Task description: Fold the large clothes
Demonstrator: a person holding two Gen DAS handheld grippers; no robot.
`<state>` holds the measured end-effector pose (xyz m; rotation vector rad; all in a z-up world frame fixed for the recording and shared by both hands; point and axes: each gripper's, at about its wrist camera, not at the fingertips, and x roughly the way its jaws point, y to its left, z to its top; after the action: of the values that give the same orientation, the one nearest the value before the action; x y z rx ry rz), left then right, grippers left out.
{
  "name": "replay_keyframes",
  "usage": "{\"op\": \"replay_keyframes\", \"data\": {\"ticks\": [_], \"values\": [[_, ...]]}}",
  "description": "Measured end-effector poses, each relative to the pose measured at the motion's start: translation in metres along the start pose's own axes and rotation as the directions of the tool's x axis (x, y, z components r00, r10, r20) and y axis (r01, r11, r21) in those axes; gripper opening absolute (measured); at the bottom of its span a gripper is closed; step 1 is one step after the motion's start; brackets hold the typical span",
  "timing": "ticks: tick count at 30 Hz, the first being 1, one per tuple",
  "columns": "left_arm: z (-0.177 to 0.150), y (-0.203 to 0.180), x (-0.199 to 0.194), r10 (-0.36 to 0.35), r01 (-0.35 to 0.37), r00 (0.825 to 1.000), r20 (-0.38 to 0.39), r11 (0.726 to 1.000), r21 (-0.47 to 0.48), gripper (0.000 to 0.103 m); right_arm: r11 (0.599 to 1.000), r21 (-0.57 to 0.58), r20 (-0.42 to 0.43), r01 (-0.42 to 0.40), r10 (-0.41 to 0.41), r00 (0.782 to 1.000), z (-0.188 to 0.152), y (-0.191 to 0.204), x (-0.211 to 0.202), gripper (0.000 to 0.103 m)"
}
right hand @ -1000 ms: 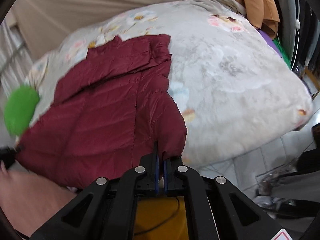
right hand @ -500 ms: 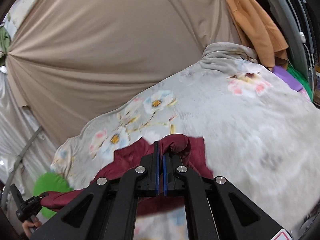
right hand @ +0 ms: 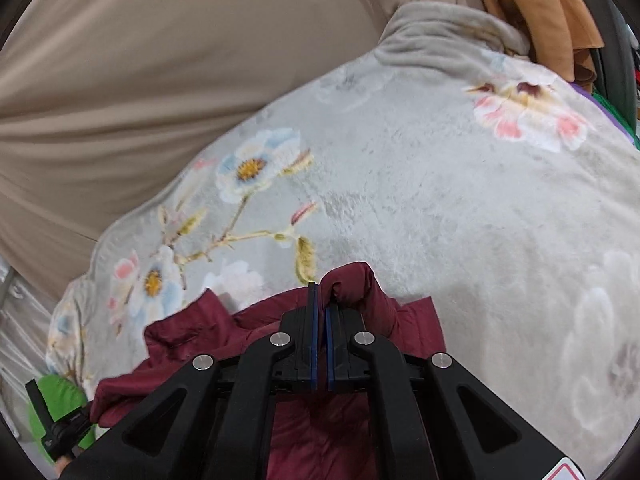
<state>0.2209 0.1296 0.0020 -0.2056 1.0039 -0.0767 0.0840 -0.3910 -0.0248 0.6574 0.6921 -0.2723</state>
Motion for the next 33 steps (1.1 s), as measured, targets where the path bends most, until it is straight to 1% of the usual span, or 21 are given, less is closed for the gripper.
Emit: {"op": "replay_keyframes", "data": {"ticks": [3,5,7,8,9,10,11,12,13,14,16,17,19,21,24,26,27,28,30,32,33], "values": [[0.005,0.005,0.018,-0.009,0.008,1.0,-0.029,0.999,-0.042,0.011,1.0,0.024,0.026,-0.013,0.013,1.0,0.006,0.003,0.003,0.012],[0.013,0.011,0.008,-0.062,0.061,0.998,0.0,0.992,-0.109,0.014,0.994,0.07,0.129,-0.086,0.077,0.989,0.014,0.002,-0.022,0.023],[0.018,0.018,-0.013,-0.124,0.13,0.991,0.052,0.979,-0.154,0.024,0.988,0.085,0.23,-0.126,0.103,0.968,0.017,-0.002,-0.053,0.055],[0.019,0.025,-0.029,-0.161,0.175,0.983,0.088,0.968,-0.179,0.029,0.988,0.085,0.283,-0.13,0.101,0.954,0.016,-0.007,-0.073,0.06],[0.018,0.029,-0.043,-0.178,0.198,0.977,0.115,0.961,-0.192,0.04,0.989,0.083,0.296,-0.122,0.092,0.951,0.014,-0.012,-0.083,0.063],[0.016,0.033,-0.053,-0.179,0.203,0.975,0.136,0.959,-0.198,0.055,0.993,0.065,0.274,-0.098,0.076,0.959,0.007,-0.02,-0.093,0.063],[0.011,0.039,-0.07,-0.138,0.176,0.973,0.182,0.962,-0.21,0.065,0.996,0.049,0.25,-0.077,0.063,0.966,0.002,-0.024,-0.095,0.063],[0.005,0.045,-0.081,-0.101,0.15,0.97,0.221,0.965,-0.218,0.083,0.999,0.007,0.201,-0.032,0.03,0.979,-0.012,-0.032,-0.096,0.063],[-0.003,0.054,-0.091,-0.083,0.142,0.963,0.255,0.965,-0.221,0.087,1.0,-0.015,0.176,-0.008,0.01,0.984,-0.02,-0.035,-0.095,0.063],[-0.01,0.061,-0.094,-0.08,0.136,0.964,0.252,0.967,-0.214,0.087,0.998,-0.053,0.127,0.036,-0.029,0.991,-0.038,-0.041,-0.091,0.063],[-0.023,0.072,-0.09,-0.059,0.099,0.981,0.183,0.972,-0.215,0.087,0.995,-0.076,0.049,0.062,-0.059,0.997,-0.064,-0.05,-0.084,0.063],[-0.038,0.079,-0.084,-0.074,0.101,0.989,0.129,0.97,-0.222,0.087,0.996,-0.07,0.009,0.056,-0.055,0.998,-0.078,-0.054,-0.08,0.063],[-0.06,0.083,-0.075,-0.101,0.108,0.994,0.043,0.967,-0.229,0.087,0.997,-0.056,-0.024,0.049,-0.05,0.998,-0.094,-0.057,-0.074,0.063],[-0.094,0.086,-0.061,-0.154,0.134,0.986,-0.058,0.958,-0.254,0.087,0.999,-0.028,-0.067,0.033,-0.035,0.997,-0.102,-0.059,-0.062,0.063],[-0.124,0.085,-0.047,-0.221,0.175,0.966,-0.13,0.94,-0.294,0.087,1.0,-0.012,-0.139,0.023,-0.025,0.99,-0.107,-0.055,-0.045,0.062],[-0.131,0.082,-0.048,-0.221,0.183,0.969,-0.111,0.943,-0.278,0.084,0.999,-0.027,-0.164,0.02,-0.024,0.986,-0.107,-0.049,-0.042,0.047],[-0.13,0.082,-0.048,-0.218,0.182,0.97,-0.111,0.946,-0.267,0.069,0.999,-0.04,-0.16,0.023,-0.029,0.987,-0.107,-0.048,-0.045,0.029],[-0.127,0.083,-0.048,-0.226,0.188,0.967,-0.122,0.947,-0.262,0.045,0.999,-0.043,-0.153,0.026,-0.032,0.988,-0.107,-0.047,-0.048,0.014],[-0.122,0.088,-0.052,-0.264,0.22,0.954,-0.14,0.937,-0.27,0.02,1.0,-0.009,-0.14,0.001,-0.002,0.99,-0.103,-0.051,-0.061,0.003],[-0.121,0.09,-0.062,-0.278,0.236,0.949,-0.148,0.939,-0.252,0.011,1.0,0.003,-0.127,-0.008,0.008,0.992,-0.104,-0.058,-0.079,0.001],[-0.123,0.089,-0.071,-0.276,0.238,0.948,-0.157,0.944,-0.227,0.009,1.0,-0.004,-0.127,-0.003,0.003,0.992,-0.107,-0.061,-0.087,0.0]]}}
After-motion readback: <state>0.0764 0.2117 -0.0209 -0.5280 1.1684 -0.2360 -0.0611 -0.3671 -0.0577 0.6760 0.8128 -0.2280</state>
